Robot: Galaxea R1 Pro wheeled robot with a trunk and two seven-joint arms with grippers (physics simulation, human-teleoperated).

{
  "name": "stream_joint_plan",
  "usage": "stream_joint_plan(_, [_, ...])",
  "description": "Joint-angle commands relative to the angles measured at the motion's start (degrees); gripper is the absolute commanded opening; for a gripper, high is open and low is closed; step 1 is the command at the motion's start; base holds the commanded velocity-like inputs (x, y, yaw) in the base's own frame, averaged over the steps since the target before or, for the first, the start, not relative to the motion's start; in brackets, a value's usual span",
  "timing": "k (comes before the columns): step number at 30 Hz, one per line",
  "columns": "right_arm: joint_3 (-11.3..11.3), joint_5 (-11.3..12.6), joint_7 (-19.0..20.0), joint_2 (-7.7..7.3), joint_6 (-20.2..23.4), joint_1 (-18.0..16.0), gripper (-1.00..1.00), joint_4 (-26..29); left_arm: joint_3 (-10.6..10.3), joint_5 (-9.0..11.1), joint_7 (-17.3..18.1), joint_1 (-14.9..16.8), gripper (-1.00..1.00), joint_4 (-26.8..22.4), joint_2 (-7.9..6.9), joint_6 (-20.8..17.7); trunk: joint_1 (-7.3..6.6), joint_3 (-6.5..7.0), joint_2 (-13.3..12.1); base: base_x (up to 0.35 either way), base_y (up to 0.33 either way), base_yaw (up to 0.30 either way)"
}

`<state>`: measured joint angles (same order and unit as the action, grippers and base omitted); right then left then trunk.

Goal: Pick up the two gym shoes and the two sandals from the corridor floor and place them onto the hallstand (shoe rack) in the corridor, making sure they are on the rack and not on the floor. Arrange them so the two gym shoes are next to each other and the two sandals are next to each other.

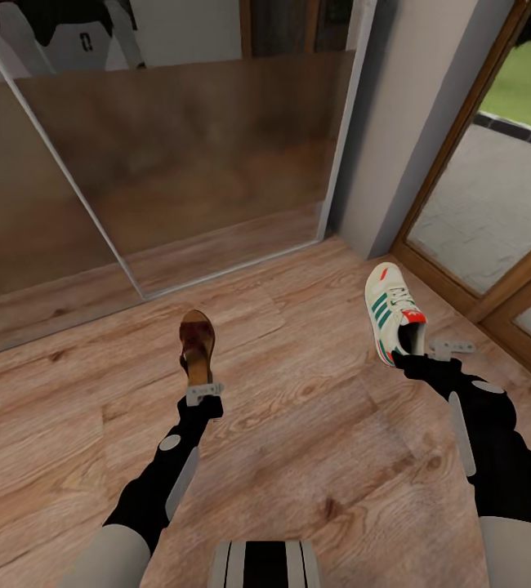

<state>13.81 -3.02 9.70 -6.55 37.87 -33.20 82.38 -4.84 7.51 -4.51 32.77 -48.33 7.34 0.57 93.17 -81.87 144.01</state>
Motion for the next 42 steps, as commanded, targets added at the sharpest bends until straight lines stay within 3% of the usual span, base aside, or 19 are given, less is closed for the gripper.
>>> stream_joint_plan(1, [0.07,-0.32,0.37,0.0,0.28,-0.02,-1.0,0.06,-0.21,0.48,-0.42,0.01,-1.0,-0.29,-0.04,0.0,-0.03,0.29,0.0,0.0,0.0,0.0])
stream_joint_plan(42, [0.08,-0.28,0.41,0.02,0.28,-0.02,-1.0,0.01,-0.26,0.76,-0.32,0.01,-1.0,-0.8,0.0,-0.13,-1.08,13.26,-0.55,0.0,0.0,0.0])
